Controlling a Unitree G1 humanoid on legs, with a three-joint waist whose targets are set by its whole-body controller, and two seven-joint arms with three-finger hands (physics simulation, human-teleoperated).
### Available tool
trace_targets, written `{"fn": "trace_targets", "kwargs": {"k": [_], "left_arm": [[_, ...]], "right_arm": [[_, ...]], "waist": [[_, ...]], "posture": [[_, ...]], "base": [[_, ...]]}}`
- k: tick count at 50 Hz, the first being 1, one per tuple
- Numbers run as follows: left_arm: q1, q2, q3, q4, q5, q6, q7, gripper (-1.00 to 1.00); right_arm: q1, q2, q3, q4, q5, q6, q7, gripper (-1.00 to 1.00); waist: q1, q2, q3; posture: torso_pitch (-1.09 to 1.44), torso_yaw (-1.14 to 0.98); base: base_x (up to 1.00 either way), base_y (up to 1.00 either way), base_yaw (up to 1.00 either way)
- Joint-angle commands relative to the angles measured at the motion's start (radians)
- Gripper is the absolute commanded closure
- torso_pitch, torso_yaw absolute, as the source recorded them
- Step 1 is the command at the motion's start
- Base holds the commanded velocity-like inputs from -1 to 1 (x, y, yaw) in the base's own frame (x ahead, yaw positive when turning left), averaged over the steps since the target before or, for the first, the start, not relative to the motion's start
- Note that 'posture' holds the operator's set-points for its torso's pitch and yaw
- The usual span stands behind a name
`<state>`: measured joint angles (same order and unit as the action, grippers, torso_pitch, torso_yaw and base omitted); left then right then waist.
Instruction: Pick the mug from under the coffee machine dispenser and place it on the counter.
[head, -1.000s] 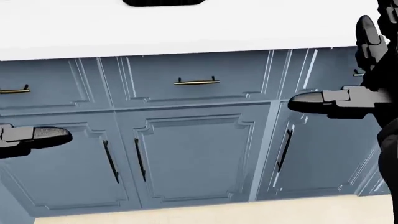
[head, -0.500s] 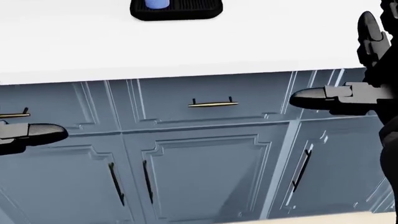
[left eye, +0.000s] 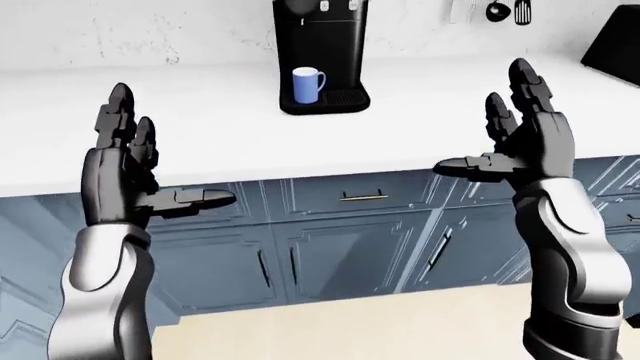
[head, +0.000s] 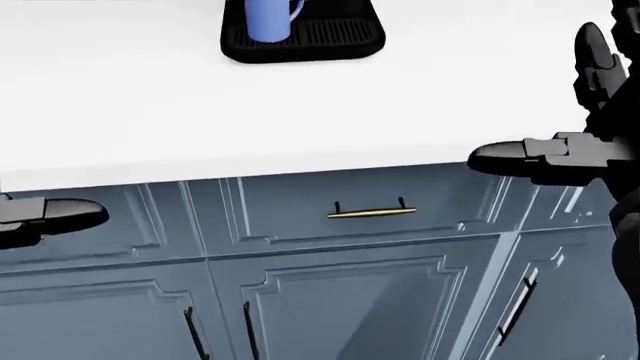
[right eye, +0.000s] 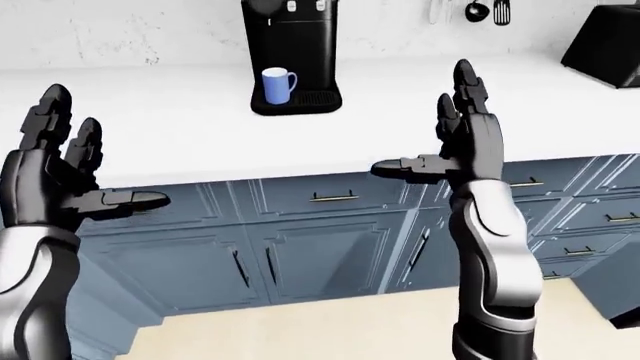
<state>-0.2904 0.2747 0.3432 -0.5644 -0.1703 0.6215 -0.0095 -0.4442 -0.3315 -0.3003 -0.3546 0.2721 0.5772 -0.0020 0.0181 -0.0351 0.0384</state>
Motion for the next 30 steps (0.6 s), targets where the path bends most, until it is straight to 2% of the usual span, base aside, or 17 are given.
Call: {"fn": "trace_targets", "kwargs": {"k": [1,2,3,4,5,7,12,14,15,17,20,23,25,27,28,29,30], "left_arm": [[-0.023,0.007,-0.001,-0.028,-0.004,-0.021,-0.001,-1.0],[-0.024,0.008,-0.001,-0.027,-0.004,-0.021,0.0,-1.0],[-0.023,0.008,-0.001,-0.027,-0.004,-0.022,0.0,-1.0],[-0.025,0.008,-0.002,-0.027,-0.004,-0.021,0.0,-1.0],[-0.025,0.009,-0.001,-0.026,-0.004,-0.021,0.0,-1.0],[-0.024,0.009,-0.001,-0.027,-0.004,-0.022,0.0,-1.0],[-0.021,0.008,-0.002,-0.029,-0.003,-0.022,0.0,-1.0],[-0.021,0.008,-0.002,-0.028,-0.003,-0.023,0.0,-1.0],[-0.021,0.008,-0.002,-0.029,-0.003,-0.022,0.0,-1.0],[-0.021,0.008,-0.001,-0.03,-0.003,-0.02,0.0,-1.0],[-0.022,0.008,-0.002,-0.031,-0.003,-0.019,0.001,-1.0],[-0.022,0.008,-0.001,-0.028,-0.003,-0.022,0.0,-1.0],[-0.022,0.008,-0.002,-0.028,-0.002,-0.022,0.0,-1.0],[-0.022,0.008,-0.001,-0.028,-0.003,-0.021,0.0,-1.0],[-0.022,0.008,-0.002,-0.028,-0.002,-0.021,0.0,-1.0],[-0.023,0.008,-0.001,-0.028,-0.002,-0.021,0.0,-1.0],[-0.022,0.008,-0.001,-0.028,-0.003,-0.021,0.0,-1.0]], "right_arm": [[-0.021,-0.013,-0.012,-0.022,0.001,-0.021,-0.003,-1.0],[-0.021,-0.014,-0.013,-0.021,0.001,-0.021,-0.003,-1.0],[-0.022,-0.014,-0.013,-0.02,0.002,-0.021,-0.004,-1.0],[-0.024,-0.015,-0.014,-0.02,0.003,-0.019,-0.004,-1.0],[-0.024,-0.016,-0.014,-0.02,0.003,-0.019,-0.005,-1.0],[-0.024,-0.016,-0.013,-0.021,0.004,-0.019,-0.005,-1.0],[-0.023,-0.018,-0.015,-0.02,0.005,-0.019,-0.006,-1.0],[-0.023,-0.018,-0.014,-0.022,0.005,-0.018,-0.006,-1.0],[-0.023,-0.018,-0.014,-0.022,0.006,-0.017,-0.006,-1.0],[-0.023,-0.019,-0.015,-0.023,0.006,-0.017,-0.006,-1.0],[-0.024,-0.02,-0.015,-0.023,0.007,-0.016,-0.007,-1.0],[-0.025,-0.02,-0.016,-0.02,0.007,-0.017,-0.007,-1.0],[-0.025,-0.02,-0.015,-0.02,0.007,-0.018,-0.007,-1.0],[-0.026,-0.021,-0.016,-0.02,0.008,-0.017,-0.007,-1.0],[-0.026,-0.021,-0.016,-0.02,0.008,-0.017,-0.008,-1.0],[-0.027,-0.022,-0.017,-0.022,0.009,-0.015,-0.008,-1.0],[-0.027,-0.022,-0.017,-0.021,0.009,-0.015,-0.008,-1.0]], "waist": [[-0.003,-0.012,-0.018],[-0.003,-0.044,-0.029],[-0.015,-0.001,-0.021],[-0.012,-0.015,-0.018],[-0.016,-0.016,-0.015],[-0.02,-0.005,-0.022],[-0.029,0.057,-0.005],[-0.032,0.117,-0.024],[-0.023,0.1,-0.027],[-0.019,0.105,-0.014],[-0.01,0.08,-0.022],[-0.006,0.053,-0.013],[-0.002,0.026,-0.012],[0.0,-0.025,-0.022],[0.004,-0.031,-0.032],[-0.011,-0.01,-0.021],[-0.008,-0.022,-0.013]], "posture": [[0.0,0.0],[0.0,0.0],[0.0,0.0],[0.0,0.0],[0.0,0.0],[0.0,0.0],[0.0,0.0],[0.0,0.0],[0.0,0.0],[0.0,0.0],[0.0,0.0],[0.0,0.0],[0.0,0.0],[0.0,0.0],[0.0,0.0],[0.0,0.0],[0.0,0.0]], "base": [[0.22,0.05,0.0],[0.2,0.05,0.0],[0.22,0.04,0.0],[0.22,0.03,0.0],[0.21,0.03,0.0],[0.22,0.02,0.0],[0.21,0.02,0.0],[0.21,0.02,0.0],[0.22,0.02,0.0],[0.21,0.02,0.0],[0.21,0.02,0.0],[0.21,0.02,0.0],[0.21,0.02,0.0],[0.22,0.02,0.0],[0.21,0.02,0.0],[0.22,0.01,0.0],[0.21,0.02,0.0]]}}
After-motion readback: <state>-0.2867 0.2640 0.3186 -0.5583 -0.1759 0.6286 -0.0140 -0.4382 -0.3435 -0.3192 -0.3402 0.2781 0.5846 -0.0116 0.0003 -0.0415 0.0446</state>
